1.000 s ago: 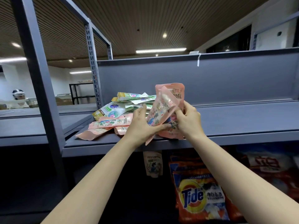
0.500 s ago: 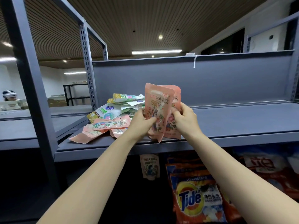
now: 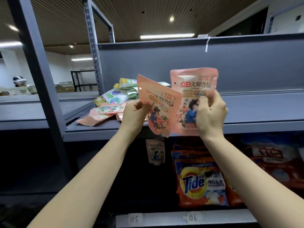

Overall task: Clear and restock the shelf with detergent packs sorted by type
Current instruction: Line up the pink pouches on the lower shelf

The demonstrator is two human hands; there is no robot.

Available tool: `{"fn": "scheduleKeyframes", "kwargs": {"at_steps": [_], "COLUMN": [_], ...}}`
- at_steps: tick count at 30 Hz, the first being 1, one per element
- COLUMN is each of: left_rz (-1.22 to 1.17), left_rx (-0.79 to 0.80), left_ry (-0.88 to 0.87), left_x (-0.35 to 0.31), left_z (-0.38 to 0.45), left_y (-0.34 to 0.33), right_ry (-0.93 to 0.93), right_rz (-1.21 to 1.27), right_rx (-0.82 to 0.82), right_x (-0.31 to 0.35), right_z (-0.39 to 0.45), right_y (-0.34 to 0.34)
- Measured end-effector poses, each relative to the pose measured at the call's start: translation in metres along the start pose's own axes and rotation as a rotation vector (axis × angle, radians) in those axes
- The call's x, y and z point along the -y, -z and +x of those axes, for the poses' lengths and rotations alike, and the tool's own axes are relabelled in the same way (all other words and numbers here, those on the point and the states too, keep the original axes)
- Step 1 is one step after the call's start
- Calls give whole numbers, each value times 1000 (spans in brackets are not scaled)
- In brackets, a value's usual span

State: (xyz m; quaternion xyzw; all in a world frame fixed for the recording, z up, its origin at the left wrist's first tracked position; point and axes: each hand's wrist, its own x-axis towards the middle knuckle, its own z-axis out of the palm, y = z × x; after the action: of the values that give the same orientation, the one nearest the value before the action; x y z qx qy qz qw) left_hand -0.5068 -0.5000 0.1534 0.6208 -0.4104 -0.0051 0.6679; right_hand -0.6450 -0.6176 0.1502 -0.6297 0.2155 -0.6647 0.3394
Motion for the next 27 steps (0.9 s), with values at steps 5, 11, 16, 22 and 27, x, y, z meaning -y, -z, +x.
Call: {"fn": "scheduleKeyframes", "kwargs": {"at_steps": [5, 11, 16, 22, 27], "left_rz": [-97, -37, 38, 15, 73], "left_rx": [-198, -270, -241, -275, -312], "left_ry": [61, 155, 341, 577, 683], "left_x": [5, 57, 117, 187, 234], "left_z": [-36, -81, -117, -122, -93], "left_y": [7, 9, 10, 14, 12], "right_ry": [47, -62, -310, -714, -792], "right_rz": [23, -111, -210, -379, -213], "right_rx": [75, 366, 631, 979, 708], "right_x": [-15, -73, -109, -143, -197], "right_z": [-33, -85, -112, -117, -124], "right_y": [19, 22, 6, -45, -96]}}
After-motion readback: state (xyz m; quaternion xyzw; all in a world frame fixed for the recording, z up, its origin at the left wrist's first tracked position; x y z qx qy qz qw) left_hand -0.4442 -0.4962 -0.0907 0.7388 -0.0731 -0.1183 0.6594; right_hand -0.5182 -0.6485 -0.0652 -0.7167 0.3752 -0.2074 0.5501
